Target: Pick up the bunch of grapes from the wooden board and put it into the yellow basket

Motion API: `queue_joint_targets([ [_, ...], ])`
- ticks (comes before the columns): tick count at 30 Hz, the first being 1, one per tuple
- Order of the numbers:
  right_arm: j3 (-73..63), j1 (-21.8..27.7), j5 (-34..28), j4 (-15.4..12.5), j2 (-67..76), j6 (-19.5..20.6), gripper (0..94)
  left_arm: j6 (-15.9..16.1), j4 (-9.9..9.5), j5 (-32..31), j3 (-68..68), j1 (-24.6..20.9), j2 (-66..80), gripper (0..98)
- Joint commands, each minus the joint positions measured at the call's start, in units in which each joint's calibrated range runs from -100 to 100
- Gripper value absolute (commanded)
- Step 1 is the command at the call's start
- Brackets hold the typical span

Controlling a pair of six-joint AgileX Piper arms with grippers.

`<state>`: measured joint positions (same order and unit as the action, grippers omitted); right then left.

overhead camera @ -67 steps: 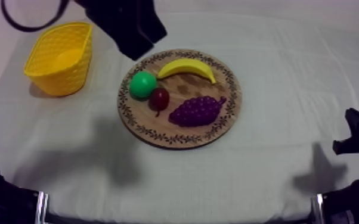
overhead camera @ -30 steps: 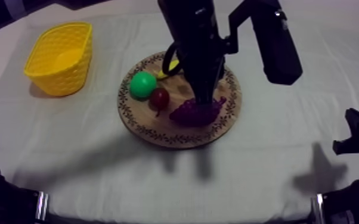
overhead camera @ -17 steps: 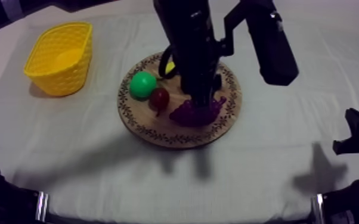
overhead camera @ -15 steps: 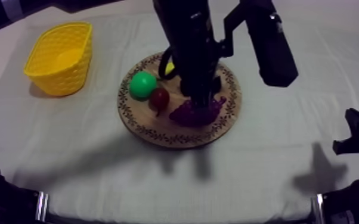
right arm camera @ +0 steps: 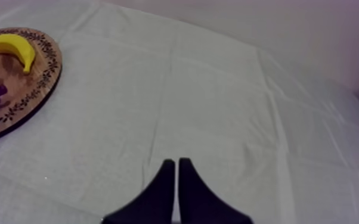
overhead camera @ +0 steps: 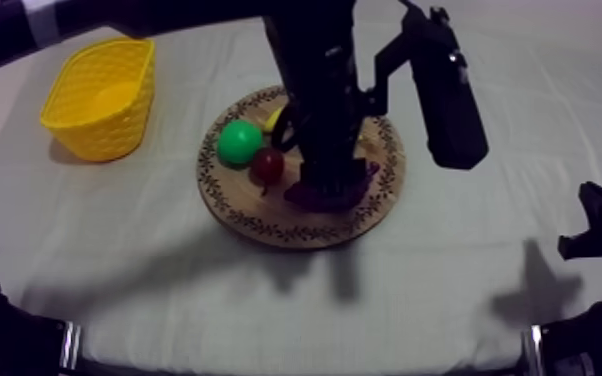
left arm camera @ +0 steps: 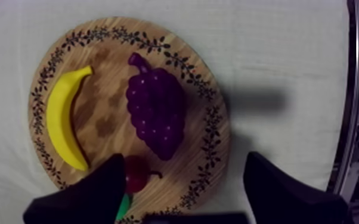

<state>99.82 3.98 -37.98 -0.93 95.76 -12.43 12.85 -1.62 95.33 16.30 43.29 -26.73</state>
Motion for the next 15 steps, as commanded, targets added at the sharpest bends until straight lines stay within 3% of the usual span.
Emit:
queue_joint_targets([
  [1, -0.04, 0.00, 0.00, -0.02, 0.00, 0.00, 0.3, 0.05, -0.15, -0.29, -0.09, -0.05, -1.16, 76.2],
  [15, -0.04, 0.00, 0.00, -0.02, 0.00, 0.01, 0.3, 0.42, -1.21, -3.83, 0.69, -1.02, -9.59, 85.1],
])
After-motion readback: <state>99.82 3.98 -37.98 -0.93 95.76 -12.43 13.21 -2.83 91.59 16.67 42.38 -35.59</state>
